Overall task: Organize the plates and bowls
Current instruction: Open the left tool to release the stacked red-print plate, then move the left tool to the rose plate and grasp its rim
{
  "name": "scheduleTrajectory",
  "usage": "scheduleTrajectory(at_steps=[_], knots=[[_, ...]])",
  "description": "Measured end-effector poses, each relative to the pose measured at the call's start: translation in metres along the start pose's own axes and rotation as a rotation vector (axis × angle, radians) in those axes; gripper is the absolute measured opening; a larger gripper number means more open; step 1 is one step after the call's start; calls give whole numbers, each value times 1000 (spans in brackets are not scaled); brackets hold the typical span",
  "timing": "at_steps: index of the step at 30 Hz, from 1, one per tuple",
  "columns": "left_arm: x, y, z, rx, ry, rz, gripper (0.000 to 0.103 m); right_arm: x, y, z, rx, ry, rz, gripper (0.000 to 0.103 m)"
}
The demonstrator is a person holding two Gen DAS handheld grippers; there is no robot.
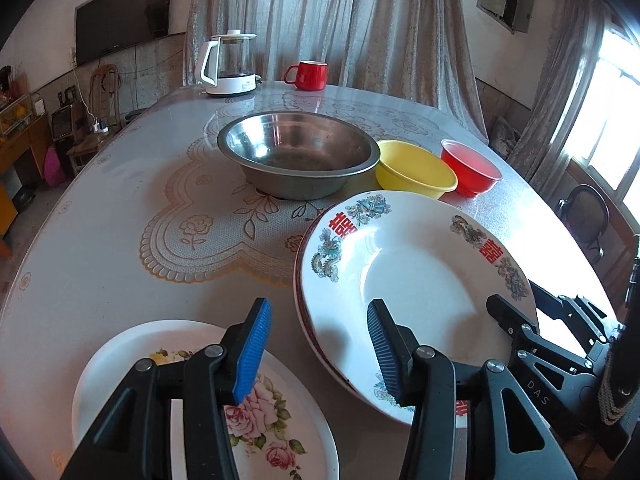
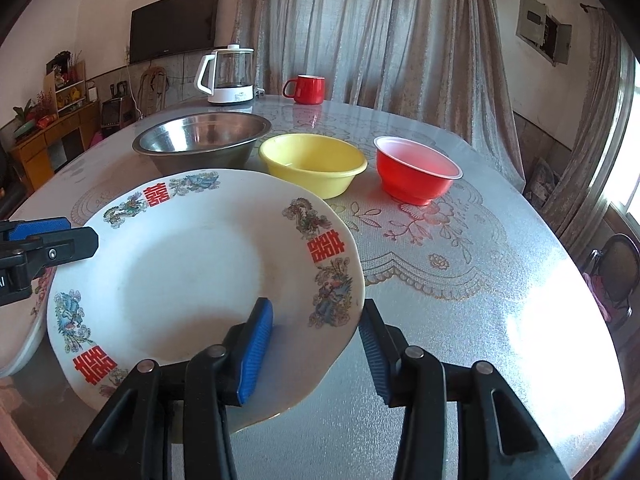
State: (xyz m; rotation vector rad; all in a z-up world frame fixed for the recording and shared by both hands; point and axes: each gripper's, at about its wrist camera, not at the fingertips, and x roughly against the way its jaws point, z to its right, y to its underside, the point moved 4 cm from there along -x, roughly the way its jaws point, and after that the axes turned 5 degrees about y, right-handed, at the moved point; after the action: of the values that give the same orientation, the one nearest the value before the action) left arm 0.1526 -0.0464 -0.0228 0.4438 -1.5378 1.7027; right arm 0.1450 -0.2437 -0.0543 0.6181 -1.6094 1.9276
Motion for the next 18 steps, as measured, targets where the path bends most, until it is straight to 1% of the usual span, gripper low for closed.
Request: scheduleTrajectory(at_steps=[4, 7, 11, 14, 18], knots=[[2, 2, 2, -8, 0, 3, 51, 1, 1, -1, 5, 11, 1, 44], [3, 3, 2, -7, -18, 6, 51, 1, 0, -2, 10, 18, 2, 45], [10, 4, -2, 14, -41, 8, 55, -1, 0, -5, 18, 44, 5, 48], [18, 5, -8, 28, -65, 18, 55, 0, 0, -4, 8, 38, -2, 49], [24, 9, -15, 48, -76, 21, 55, 3, 2, -2, -17, 16, -8, 49]])
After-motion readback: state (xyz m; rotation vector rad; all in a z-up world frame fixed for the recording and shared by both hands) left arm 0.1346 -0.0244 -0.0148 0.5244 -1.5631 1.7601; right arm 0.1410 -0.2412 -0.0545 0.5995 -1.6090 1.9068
